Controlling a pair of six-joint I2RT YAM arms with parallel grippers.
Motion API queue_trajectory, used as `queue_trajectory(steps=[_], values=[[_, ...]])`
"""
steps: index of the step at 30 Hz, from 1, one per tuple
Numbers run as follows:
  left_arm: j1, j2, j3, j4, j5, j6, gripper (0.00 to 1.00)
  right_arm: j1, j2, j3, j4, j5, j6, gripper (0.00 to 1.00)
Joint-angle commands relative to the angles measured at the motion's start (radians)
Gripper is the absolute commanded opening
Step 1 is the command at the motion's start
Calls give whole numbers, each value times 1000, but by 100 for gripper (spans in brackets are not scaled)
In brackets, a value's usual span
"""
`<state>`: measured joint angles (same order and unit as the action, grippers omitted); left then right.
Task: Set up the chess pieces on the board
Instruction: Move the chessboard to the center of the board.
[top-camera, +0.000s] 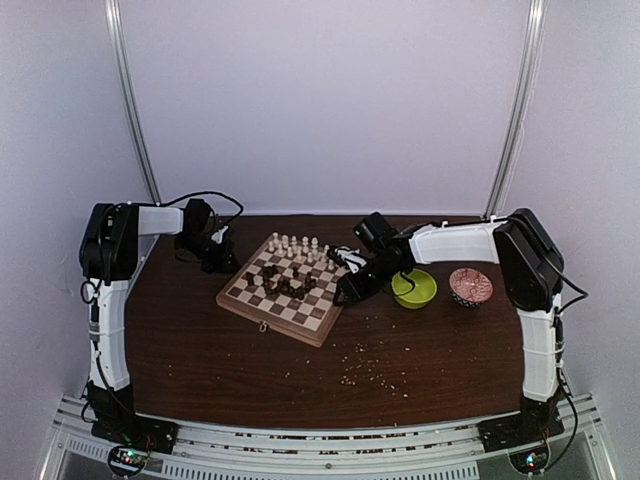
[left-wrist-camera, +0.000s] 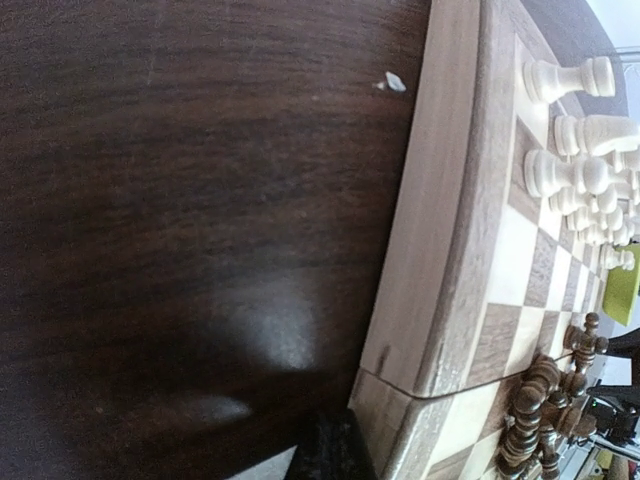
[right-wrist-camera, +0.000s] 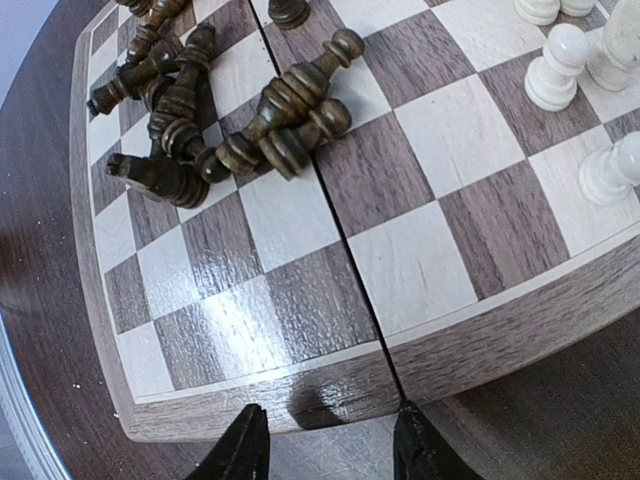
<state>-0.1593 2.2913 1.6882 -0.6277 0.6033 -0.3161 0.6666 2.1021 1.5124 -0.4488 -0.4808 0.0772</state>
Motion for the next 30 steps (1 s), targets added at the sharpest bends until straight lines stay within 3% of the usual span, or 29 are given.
queue_trajectory(steps=[1,17,30], values=[[-55,-35,-48,-39,2,33,0,-24,-1,-22,12,-27,39,45],[-136,-145,-242,57,0,-15,0,-56,-19,-89,-19,-47,101,45],[-255,-269,-489,235,-19,-106,0,-56,-33,-111,-72,-54,15,42]])
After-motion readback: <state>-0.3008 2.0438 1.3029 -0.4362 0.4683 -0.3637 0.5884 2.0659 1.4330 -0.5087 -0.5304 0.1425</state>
